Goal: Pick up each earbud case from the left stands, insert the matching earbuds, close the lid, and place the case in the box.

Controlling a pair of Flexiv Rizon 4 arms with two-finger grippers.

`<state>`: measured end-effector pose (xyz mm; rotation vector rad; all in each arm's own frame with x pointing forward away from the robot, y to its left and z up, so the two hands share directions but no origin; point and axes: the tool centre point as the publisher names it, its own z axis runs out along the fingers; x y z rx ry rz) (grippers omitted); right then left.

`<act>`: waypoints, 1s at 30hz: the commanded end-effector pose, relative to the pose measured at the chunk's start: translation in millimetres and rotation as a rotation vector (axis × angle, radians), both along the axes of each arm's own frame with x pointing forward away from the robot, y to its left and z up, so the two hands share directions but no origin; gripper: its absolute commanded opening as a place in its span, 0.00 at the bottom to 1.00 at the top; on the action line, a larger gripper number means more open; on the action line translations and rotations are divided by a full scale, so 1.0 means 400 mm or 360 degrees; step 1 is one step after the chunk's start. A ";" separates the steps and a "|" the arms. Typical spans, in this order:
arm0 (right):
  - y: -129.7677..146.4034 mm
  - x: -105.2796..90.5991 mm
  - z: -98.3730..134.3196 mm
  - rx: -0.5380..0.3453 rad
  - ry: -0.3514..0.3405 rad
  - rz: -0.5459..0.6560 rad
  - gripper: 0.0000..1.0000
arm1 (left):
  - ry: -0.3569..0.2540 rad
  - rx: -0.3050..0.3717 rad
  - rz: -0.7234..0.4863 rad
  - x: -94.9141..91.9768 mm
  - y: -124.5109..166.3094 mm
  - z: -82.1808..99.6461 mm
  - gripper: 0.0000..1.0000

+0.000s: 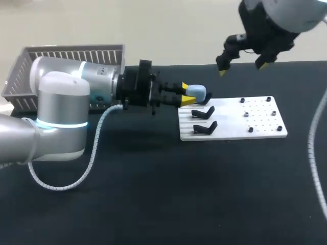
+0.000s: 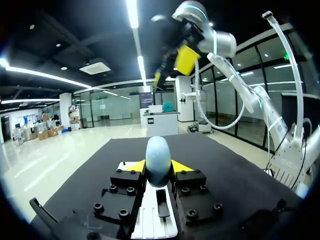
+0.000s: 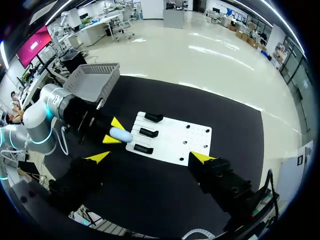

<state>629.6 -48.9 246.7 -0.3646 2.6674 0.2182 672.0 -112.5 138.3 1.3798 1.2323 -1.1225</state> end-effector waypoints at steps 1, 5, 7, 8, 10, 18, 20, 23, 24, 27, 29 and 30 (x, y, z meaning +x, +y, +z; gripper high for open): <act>-0.016 -0.023 -0.006 0.0065 -0.0148 -0.0005 1.00 | -0.0044 0.0016 0.0182 -0.035 0.072 0.055 0.00; -0.016 -0.023 -0.006 0.0065 -0.0148 -0.0005 1.00 | -0.0114 0.0043 0.0324 -0.022 0.131 0.108 0.00; -0.016 -0.023 -0.006 0.0065 -0.0148 -0.0005 1.00 | -0.0156 0.0069 0.0392 -0.017 0.161 0.137 0.00; -0.016 -0.023 -0.006 0.0065 -0.0148 -0.0005 1.00 | -0.0180 0.0086 0.0431 -0.014 0.178 0.151 0.00; -0.016 -0.023 -0.006 0.0065 -0.0148 -0.0005 1.00 | -0.0210 0.0091 0.0514 -0.009 0.212 0.177 0.00; -0.016 -0.023 -0.006 0.0065 -0.0148 -0.0005 1.00 | -0.0253 0.0274 0.0950 0.027 0.408 0.205 0.00; -0.016 -0.023 -0.006 0.0065 -0.0148 -0.0005 1.00 | -0.0231 0.0314 0.1052 0.042 0.459 0.194 0.00; -0.016 -0.023 -0.006 0.0065 -0.0148 -0.0005 1.00 | -0.0186 0.0355 0.1200 0.062 0.531 0.172 0.00; -0.016 -0.023 -0.006 0.0065 -0.0148 -0.0005 1.00 | -0.0190 0.0398 0.1243 0.068 0.553 0.167 0.00; -0.016 -0.023 -0.006 0.0065 -0.0148 -0.0005 1.00 | -0.0202 0.0438 0.1336 0.081 0.611 0.167 0.00; -0.016 -0.023 -0.006 0.0065 -0.0148 -0.0005 1.00 | -0.0205 0.0448 0.1398 0.093 0.645 0.169 0.00; -0.016 -0.023 -0.006 0.0065 -0.0148 -0.0005 1.00 | -0.0209 0.0451 0.1418 0.101 0.661 0.169 0.00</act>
